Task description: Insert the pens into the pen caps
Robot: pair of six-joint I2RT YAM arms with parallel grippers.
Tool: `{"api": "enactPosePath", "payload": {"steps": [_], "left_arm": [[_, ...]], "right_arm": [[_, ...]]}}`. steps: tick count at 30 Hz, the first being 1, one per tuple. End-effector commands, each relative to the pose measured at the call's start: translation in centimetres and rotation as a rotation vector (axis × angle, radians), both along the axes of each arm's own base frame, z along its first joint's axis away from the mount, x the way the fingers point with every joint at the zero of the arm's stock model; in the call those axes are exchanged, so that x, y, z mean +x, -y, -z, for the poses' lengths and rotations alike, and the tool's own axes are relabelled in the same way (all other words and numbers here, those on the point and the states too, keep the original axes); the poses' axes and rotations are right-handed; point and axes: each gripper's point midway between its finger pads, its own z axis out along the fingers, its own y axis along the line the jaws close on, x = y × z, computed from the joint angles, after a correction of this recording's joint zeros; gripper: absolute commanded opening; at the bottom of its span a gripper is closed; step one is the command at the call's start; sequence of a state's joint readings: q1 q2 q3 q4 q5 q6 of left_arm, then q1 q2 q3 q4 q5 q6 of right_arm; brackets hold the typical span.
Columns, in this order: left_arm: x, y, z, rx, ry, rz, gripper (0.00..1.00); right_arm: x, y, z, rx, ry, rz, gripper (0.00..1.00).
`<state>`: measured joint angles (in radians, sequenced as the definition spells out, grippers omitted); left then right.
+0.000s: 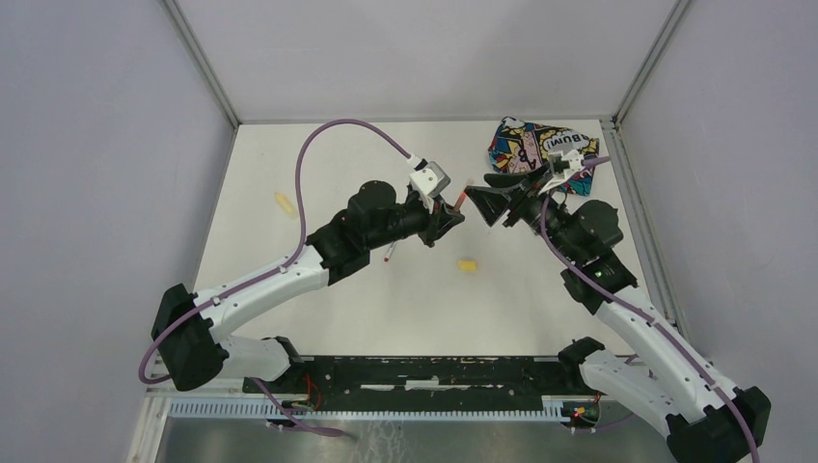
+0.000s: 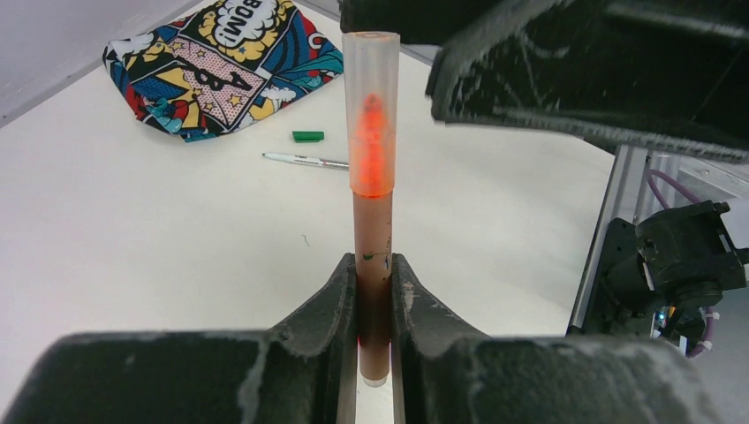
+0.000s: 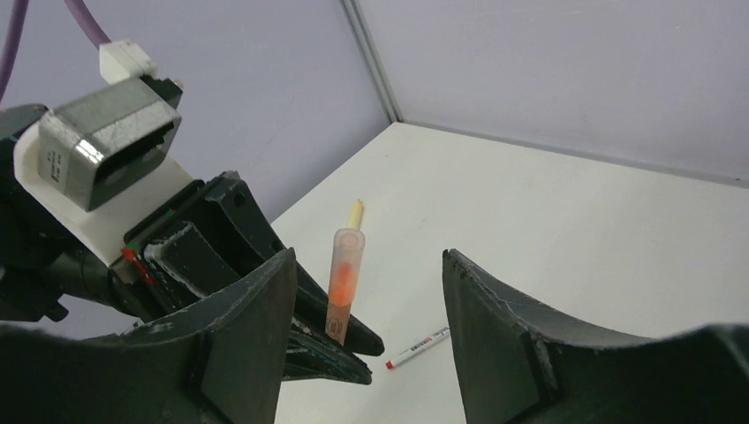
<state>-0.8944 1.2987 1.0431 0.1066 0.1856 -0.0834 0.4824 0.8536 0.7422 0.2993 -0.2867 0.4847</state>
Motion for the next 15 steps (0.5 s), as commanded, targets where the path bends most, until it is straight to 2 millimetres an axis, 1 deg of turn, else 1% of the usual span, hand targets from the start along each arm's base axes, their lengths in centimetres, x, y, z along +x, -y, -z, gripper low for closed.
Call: {"api": "enactPosePath", "payload": {"steps": [1, 4, 8, 12, 15], "left_arm": [[0.0, -0.1, -2.8, -0.029, 0.12, 0.015, 0.02], [0.1, -0.1, -2.8, -0.029, 0.12, 0.014, 0.02], [0.1, -0.1, -2.7, -0.027, 0.118, 0.015, 0.02], [0.0, 0.0, -2.6, -0.025, 0.116, 0.016, 0.02], [0.0, 0.0, -2.7, -0.026, 0.116, 0.017, 0.02]], "right_arm": [[0.4, 0.9, -4.8, 0.112, 0.093, 0.056, 0.66], [0.9, 0.5, -5.3, 0.142, 0.082, 0.045, 0.66], [1.3, -0.7, -5.7, 0.168, 0.07, -0.007, 0.66], [1.1, -1.8, -5.8, 0.175, 0.062, -0.072, 0.62], [1.1, -2.3, -5.5, 0.17, 0.05, -0.096, 0.58]]}}
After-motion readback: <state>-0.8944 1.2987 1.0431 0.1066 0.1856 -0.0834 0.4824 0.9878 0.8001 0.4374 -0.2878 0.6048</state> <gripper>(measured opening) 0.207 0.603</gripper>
